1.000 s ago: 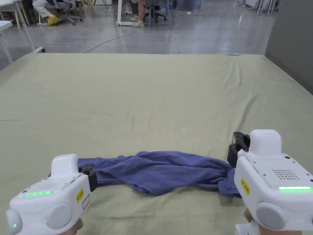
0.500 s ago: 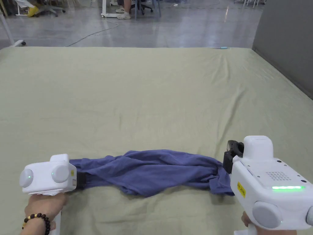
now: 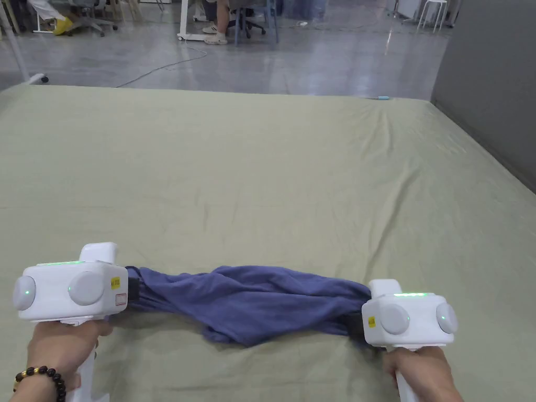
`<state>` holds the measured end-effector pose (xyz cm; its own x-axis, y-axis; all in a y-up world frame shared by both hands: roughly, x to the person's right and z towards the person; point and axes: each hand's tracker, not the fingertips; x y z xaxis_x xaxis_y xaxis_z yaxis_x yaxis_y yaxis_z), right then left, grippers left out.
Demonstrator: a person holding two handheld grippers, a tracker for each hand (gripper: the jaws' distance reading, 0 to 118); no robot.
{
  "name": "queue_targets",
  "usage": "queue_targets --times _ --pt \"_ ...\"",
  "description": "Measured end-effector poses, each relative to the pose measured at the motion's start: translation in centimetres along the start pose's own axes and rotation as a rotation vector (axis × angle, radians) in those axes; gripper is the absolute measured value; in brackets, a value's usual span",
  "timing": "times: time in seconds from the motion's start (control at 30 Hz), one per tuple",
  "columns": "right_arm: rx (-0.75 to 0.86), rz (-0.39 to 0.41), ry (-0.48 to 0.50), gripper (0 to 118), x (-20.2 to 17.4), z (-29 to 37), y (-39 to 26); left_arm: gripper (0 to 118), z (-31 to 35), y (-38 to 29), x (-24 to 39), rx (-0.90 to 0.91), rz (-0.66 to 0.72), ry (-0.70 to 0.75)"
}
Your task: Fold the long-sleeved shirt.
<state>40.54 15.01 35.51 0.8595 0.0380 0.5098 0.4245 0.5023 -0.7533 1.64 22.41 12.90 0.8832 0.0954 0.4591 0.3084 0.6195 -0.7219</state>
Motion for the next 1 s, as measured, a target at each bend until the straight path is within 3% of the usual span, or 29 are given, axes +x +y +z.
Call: queue_targets --times 0.03,0.07,0.1,0.13,0.33,0.53,0.63,0.73,1.0 --pt "-0.001 0.004 0.006 52 0.1 0.9 0.3 3 -0.3 0.4 -0.3 0.012 0.002 -0.019" --pt "0.06 0.0 0.075 23 0.3 2.0 0.7 3 0.4 0.7 -0.4 0.042 0.01 -0.038" --pt "0.109 -0.016 0.074 6 0.4 3.1 1.1 3 1.2 1.0 -0.4 0.077 0.018 -0.054" --pt "0.146 -0.029 0.062 6 0.4 4.8 1.6 3 2.3 1.6 -0.4 0.109 0.016 -0.081" --pt "0.47 -0.005 0.218 6 0.7 16.6 8.5 3 10.7 7.7 0.8 0.357 -0.01 -0.168" --pt "0.697 0.028 0.238 6 1.2 26.7 18.8 3 17.9 17.5 -0.3 0.491 0.017 -0.181" --pt "0.686 0.024 0.204 6 1.8 29.1 24.4 3 18.8 22.7 -0.9 0.494 0.046 -0.179" --pt "0.61 -0.068 0.206 6 2.2 29.9 29.5 3 18.3 27.3 -0.8 0.463 0.094 -0.183" --pt "0.525 -0.035 0.137 6 1.9 26.5 30.8 3 15.8 29.1 2.1 0.432 0.021 -0.143"
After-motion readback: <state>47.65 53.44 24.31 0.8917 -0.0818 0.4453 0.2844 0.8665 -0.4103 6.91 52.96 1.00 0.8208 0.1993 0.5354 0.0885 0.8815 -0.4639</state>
